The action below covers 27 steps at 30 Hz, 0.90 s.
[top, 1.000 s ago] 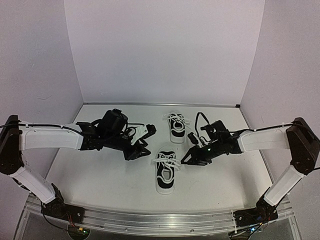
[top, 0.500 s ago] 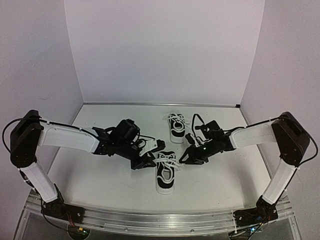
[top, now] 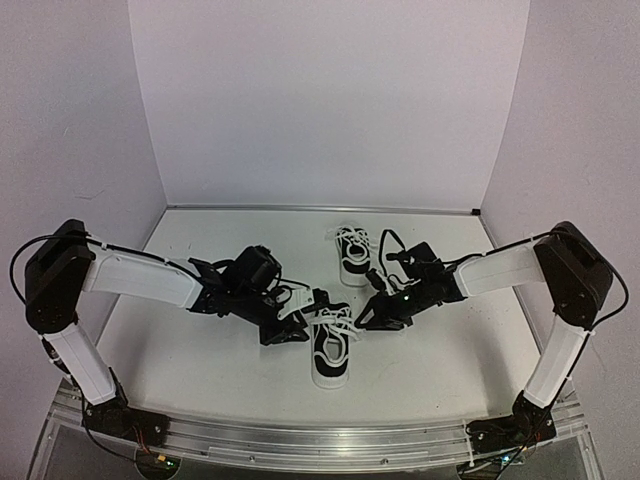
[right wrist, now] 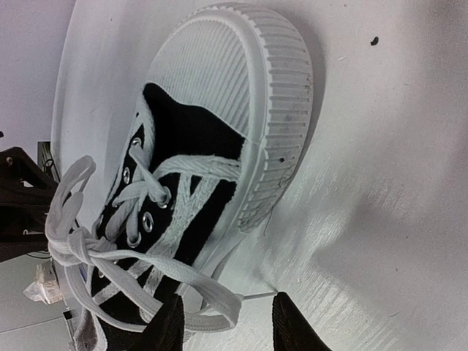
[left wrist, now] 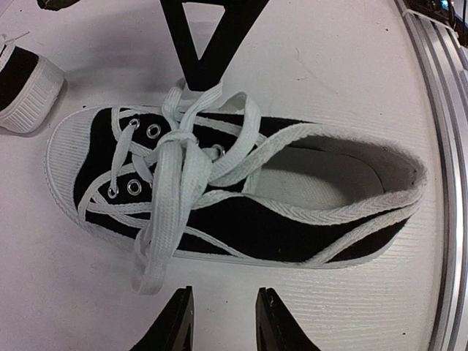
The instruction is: Tie the shoes
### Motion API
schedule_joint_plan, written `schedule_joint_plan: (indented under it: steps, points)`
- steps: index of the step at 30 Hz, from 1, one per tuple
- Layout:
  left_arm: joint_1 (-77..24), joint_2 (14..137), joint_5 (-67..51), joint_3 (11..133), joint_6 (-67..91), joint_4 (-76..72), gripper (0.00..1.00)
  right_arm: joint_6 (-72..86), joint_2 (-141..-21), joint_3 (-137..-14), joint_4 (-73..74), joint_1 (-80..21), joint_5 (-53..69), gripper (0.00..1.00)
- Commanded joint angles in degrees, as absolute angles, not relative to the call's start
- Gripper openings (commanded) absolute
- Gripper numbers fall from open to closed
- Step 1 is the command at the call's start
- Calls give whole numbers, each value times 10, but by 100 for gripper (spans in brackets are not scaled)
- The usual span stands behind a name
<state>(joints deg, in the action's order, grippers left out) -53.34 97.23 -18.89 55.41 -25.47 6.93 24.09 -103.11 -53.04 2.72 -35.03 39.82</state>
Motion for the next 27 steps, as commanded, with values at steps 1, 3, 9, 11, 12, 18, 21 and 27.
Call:
schedule_joint_plan:
  steps: [1,3,9,11,12,18,21,27]
  points:
    - [-534,996,-196,567,-249,54,30,230,-1041,-549,11,-349,416,38]
    - [-533,1002,-193,569,-248,51,30,229,-1040,-548,12,-349,419,38]
    - [-533,1016,-173,574,-247,25,38,226,-1044,-548,12,-349,430,38]
    - [-533,1020,-163,578,-248,20,42,226,-1044,-548,12,-349,432,38]
    - [-533,1023,-162,580,-249,18,43,226,-1043,-548,13,-349,432,38]
    - [-533,1030,-163,595,-262,10,49,226,-1041,-547,13,-349,433,38]
    - [-533,1029,-179,600,-270,8,50,226,-1041,-547,12,-349,433,38]
    - [-533,1027,-195,604,-276,7,45,222,-1038,-547,13,-349,436,37]
